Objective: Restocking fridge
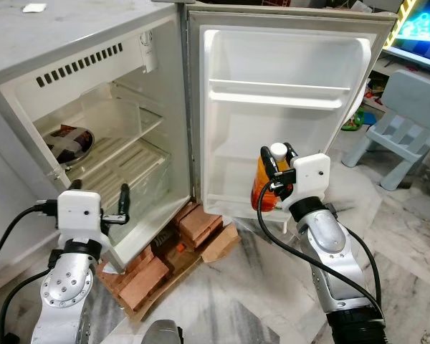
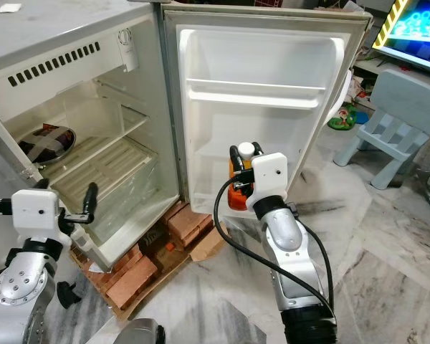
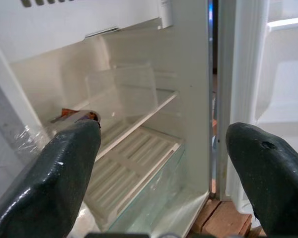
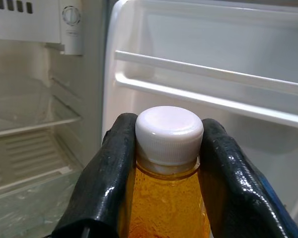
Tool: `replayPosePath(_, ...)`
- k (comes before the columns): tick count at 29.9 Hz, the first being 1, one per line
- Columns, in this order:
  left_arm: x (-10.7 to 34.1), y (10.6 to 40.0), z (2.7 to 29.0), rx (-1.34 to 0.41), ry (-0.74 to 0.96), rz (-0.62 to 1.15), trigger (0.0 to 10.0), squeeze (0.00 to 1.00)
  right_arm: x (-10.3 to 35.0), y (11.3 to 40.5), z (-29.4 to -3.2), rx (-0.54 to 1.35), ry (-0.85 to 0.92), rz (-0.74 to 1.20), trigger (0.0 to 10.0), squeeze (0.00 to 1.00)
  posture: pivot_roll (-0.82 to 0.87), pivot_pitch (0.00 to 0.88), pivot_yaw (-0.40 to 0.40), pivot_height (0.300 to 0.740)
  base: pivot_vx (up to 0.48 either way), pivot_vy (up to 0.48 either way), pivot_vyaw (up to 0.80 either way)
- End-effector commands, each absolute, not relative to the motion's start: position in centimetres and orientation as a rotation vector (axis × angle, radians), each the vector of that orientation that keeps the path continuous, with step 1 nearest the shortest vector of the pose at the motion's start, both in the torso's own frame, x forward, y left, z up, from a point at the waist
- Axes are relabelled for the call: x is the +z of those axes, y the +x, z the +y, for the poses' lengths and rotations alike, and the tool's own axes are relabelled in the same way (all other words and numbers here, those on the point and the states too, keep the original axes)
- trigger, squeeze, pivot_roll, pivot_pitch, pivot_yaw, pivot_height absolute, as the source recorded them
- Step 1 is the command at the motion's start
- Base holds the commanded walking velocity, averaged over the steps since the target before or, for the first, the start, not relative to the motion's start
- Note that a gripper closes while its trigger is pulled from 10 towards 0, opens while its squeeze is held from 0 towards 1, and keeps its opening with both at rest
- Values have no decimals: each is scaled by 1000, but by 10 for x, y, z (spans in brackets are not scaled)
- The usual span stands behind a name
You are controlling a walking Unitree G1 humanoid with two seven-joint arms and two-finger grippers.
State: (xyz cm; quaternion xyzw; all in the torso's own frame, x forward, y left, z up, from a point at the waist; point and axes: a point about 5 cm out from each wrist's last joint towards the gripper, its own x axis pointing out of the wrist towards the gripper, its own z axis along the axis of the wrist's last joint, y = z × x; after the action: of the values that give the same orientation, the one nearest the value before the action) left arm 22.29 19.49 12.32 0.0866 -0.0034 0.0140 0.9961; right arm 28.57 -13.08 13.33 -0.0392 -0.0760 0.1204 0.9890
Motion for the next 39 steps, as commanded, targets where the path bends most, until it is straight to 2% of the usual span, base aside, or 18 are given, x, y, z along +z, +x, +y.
replayPosePath(1,127,226,193,19,166,-23,10000,0,142,289,-133,223,-85,-196,10000,0,141,0,-57,740,349,0,0)
replayPosePath(24,131,229,187,9,139,-52,10000,0,139,292,-133,218,-55,-169,10000,0,143,4,-77,740,409,0,0)
replayPosePath(34,131,230,189,40,124,-50,10000,0,133,292,-126,283,-35,-132,10000,0,146,6,-82,740,0,0,0)
replayPosePath(39,132,230,193,149,70,-50,10000,0,129,289,-121,316,-20,-114,10000,0,149,16,-83,740,0,0,0)
